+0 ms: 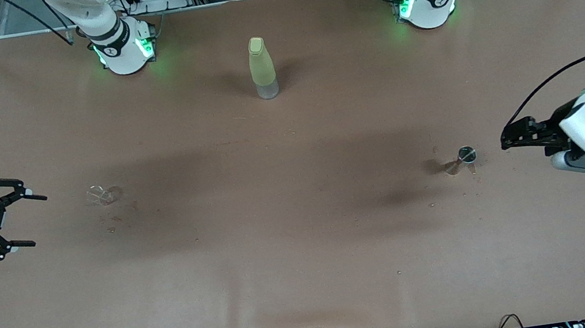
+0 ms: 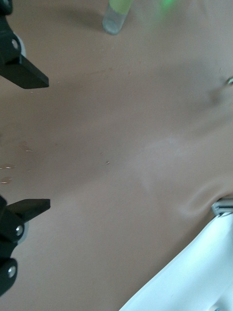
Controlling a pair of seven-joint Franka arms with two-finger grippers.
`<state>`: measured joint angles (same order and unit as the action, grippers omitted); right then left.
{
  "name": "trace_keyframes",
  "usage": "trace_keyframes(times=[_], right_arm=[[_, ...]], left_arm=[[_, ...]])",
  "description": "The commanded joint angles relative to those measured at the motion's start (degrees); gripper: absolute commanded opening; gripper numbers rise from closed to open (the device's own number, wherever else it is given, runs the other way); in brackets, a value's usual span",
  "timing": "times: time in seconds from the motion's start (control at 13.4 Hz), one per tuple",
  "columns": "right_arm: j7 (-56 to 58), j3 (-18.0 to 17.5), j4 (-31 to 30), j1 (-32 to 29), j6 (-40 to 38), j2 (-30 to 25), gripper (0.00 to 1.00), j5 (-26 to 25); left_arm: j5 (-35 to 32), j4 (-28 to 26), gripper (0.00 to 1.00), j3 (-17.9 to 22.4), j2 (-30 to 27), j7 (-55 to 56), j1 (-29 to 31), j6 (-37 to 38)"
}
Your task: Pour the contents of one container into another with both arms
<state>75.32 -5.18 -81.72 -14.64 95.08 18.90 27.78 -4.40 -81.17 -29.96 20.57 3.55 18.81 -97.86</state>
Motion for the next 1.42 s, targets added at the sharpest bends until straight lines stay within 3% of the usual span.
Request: trace_keyframes(times=[0.0, 0.22, 0.37, 0.6, 0.67, 0.75, 0.9, 1.27, 1.34], right_arm=[[-11.54, 8.50, -5.01, 8.82, 0.90, -7.37, 1.00, -5.17], [-26.85, 9.05, -6.69, 9.63, -1.29, -11.07, 1.00, -12.11], [-29.51, 9.48, -6.69, 9.98, -2.35, -11.95, 1.00, -16.50], [-44.75, 14.75, -6.26, 16.73, -5.32, -12.31, 1.00, -22.05], [-53.78, 14.67, -5.99, 17.28, -6.30, -12.31, 1.00, -23.19], [-61.27, 14.50, -5.99, 17.45, -7.27, -12.31, 1.00, -23.81], [-68.70, 14.50, -5.90, 17.02, -8.07, -12.22, 1.00, -24.00], [-69.34, 15.64, -3.71, 14.92, -6.33, -12.13, 1.00, -23.82], [-69.78, 15.81, -3.70, 14.65, -4.31, -12.40, 1.00, -23.65]], left_arm=[[-2.46, -1.01, 1.00, -0.19, -1.32, 11.45, -0.96, 0.12], [-2.20, -0.83, 1.00, -0.27, -1.41, 11.84, -1.05, 0.21], [-2.20, -0.75, 1.00, -0.27, -1.50, 11.57, -1.05, 0.21], [-2.46, -0.75, 1.00, -1.06, -1.67, 11.05, -1.05, 0.21], [-2.55, -0.75, 1.00, -0.63, -2.02, 11.13, -2.71, 0.21], [-2.46, -0.75, 1.00, 1.20, -3.16, 11.13, -5.33, 0.30], [-1.67, -0.83, 1.00, 9.35, -4.48, 9.65, -12.53, 0.30], [1.50, -1.01, 1.00, 27.73, -7.56, 2.18, -28.01, 1.70], [1.50, -1.01, 1.00, 28.72, -7.65, 1.47, -28.82, 2.23]])
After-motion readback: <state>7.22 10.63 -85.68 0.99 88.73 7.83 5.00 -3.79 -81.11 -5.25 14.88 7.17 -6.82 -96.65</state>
